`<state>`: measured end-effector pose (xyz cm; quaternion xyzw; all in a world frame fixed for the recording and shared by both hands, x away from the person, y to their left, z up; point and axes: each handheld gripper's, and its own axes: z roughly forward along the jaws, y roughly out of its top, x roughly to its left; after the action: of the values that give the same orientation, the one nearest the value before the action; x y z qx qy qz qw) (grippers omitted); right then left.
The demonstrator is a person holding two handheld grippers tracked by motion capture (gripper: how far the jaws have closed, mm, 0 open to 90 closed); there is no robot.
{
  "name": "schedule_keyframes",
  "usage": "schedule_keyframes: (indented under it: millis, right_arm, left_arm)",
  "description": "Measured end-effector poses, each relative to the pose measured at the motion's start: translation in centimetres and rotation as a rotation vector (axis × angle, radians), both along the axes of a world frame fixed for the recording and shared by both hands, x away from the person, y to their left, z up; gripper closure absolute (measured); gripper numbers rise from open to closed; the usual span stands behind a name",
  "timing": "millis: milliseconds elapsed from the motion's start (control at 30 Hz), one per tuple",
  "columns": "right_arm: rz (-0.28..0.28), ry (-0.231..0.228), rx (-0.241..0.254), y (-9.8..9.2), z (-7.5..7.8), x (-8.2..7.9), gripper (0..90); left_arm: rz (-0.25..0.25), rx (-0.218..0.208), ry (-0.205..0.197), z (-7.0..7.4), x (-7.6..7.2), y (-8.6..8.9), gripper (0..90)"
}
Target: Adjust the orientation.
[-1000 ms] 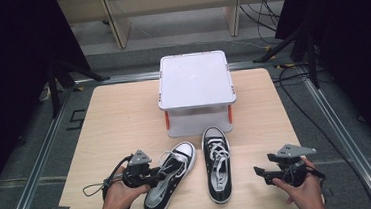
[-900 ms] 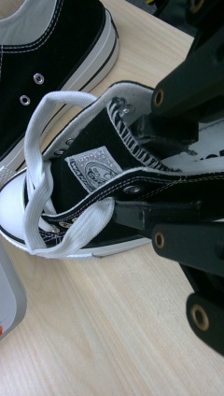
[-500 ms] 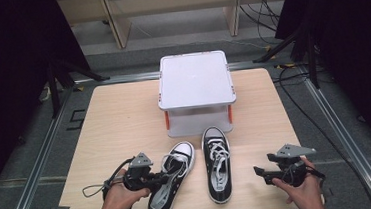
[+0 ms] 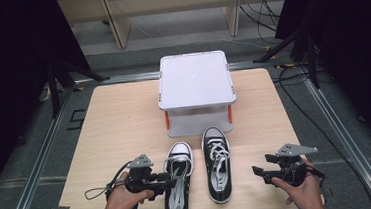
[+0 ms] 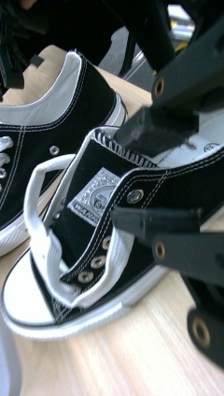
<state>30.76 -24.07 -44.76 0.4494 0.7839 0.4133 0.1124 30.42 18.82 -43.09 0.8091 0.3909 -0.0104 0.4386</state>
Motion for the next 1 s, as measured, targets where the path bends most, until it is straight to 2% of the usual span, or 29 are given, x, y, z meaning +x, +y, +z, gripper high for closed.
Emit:
schedule_keyframes:
  millis: [33, 67, 100, 133, 167, 200, 233, 267, 300, 333, 367, 400, 433, 467, 533, 567, 600, 667, 733, 767, 800, 833, 867, 967, 1000]
  right_arm:
    - [0.0, 0.0, 0.0, 0.0, 0.0, 0.0, 31.7]
    - [0.007, 0.006, 0.029, 0.1, 0.5, 0.0, 32.3]
    - [0.007, 0.006, 0.029, 0.1, 0.5, 0.0, 32.3]
    - [0.014, 0.007, 0.048, 0.3, 0.7, -0.1, 33.2]
    - [0.016, 0.028, 0.056, 0.6, 1.1, -0.3, 33.1]
    - [0.012, 0.02, 0.049, 1.0, 1.4, -0.4, 33.2]
    - [0.023, 0.05, 0.06, 1.9, 2.3, -0.8, 33.1]
    - [0.023, 0.05, 0.06, 1.9, 2.3, -0.8, 33.1]
    - [0.046, 0.027, 0.053, 2.2, 2.5, -0.8, 32.8]
    - [0.043, 0.041, 0.055, 2.8, 2.9, -1.0, 31.8]
    - [0.064, 0.036, 0.048, 3.2, 3.2, -1.0, 31.1]
    - [0.076, 0.059, 0.052, 4.3, 3.7, -1.2, 29.5]
    - [0.076, 0.059, 0.052, 4.3, 3.7, -1.2, 29.5]
    - [0.085, 0.049, 0.071, 4.9, 3.8, -1.2, 28.8]
    - [0.11, 0.066, 0.052, 6.2, 4.4, -1.3, 27.8]
    - [0.127, 0.066, 0.058, 7.0, 4.6, -1.3, 27.5]
    - [0.151, 0.04, 0.039, 7.6, 4.7, -1.1, 27.1]
    - [0.184, 0.05, 0.038, 9.1, 5.0, -1.0, 26.8]
    - [0.217, 0.063, 0.012, 10.6, 5.2, -0.8, 26.7]
    - [0.242, 0.063, 0.017, 11.6, 5.1, -0.6, 26.6]
    - [0.241, 0.071, 0.004, 12.1, 5.1, -0.6, 26.6]
    - [0.248, 0.082, -0.005, 12.8, 5.1, -0.5, 26.6]
    - [0.262, 0.08, -0.021, 13.4, 5.0, -0.4, 26.5]
    - [0.286, 0.094, -0.041, 14.9, 4.7, -0.2, 26.5]
    - [0.289, 0.104, -0.036, 15.2, 4.7, -0.2, 26.6]
  left_arm:
    - [-0.002, 0.004, -0.017, 0.2, -0.1, 0.2, 56.2]
    - [0.003, 0.005, -0.032, 0.4, -0.3, 0.5, 50.0]
    - [0.011, -0.009, -0.048, 0.6, -0.5, 0.7, 50.0]
    - [0.012, -0.003, -0.06, 0.7, -0.7, 0.9, 47.8]
    - [0.017, 0.017, -0.074, 0.8, -0.8, 1.2, 45.2]
    - [0.034, 0.017, -0.088, 0.9, -0.9, 1.4, 42.4]
    - [0.038, 0.035, -0.111, 1.0, -1.0, 1.8, 40.0]
    - [0.048, 0.027, -0.123, 1.0, -1.1, 2.1, 40.0]
    - [0.058, 0.027, -0.128, 0.9, -1.1, 2.4, 39.8]
    - [0.07, 0.028, -0.122, 0.8, -1.1, 2.8, 39.0]
    - [0.079, 0.024, -0.123, 0.6, -1.0, 3.3, 37.9]
    - [0.093, 0.032, -0.124, 0.3, -1.0, 3.7, 34.9]
    - [0.109, 0.036, -0.124, 0.0, -0.9, 4.1, 34.9]
    - [0.119, 0.069, -0.127, -0.3, -0.8, 4.6, 32.2]
    - [0.154, 0.062, -0.13, -0.9, -0.8, 5.2, 28.5]
    - [0.168, 0.079, -0.126, -1.1, -0.7, 5.6, 25.9]
    - [0.166, 0.109, -0.127, -1.3, -0.7, 6.0, 24.4]
    - [0.196, 0.105, -0.131, -1.7, -0.7, 6.5, 23.7]
    - [0.207, 0.126, -0.134, -2.1, -0.8, 7.1, 23.3]
    - [0.22, 0.126, -0.135, -2.2, -0.9, 7.1, 22.7]
    - [0.227, 0.131, -0.135, -2.4, -1.0, 7.3, 22.5]
    - [0.215, 0.159, -0.135, -2.5, -1.0, 7.6, 22.4]
    - [0.233, 0.159, -0.136, -2.9, -1.1, 7.7, 22.3]
    - [0.244, 0.188, -0.12, -3.6, -1.3, 8.1, 21.1]
    - [0.245, 0.194, -0.117, -3.7, -1.4, 8.1, 21.1]
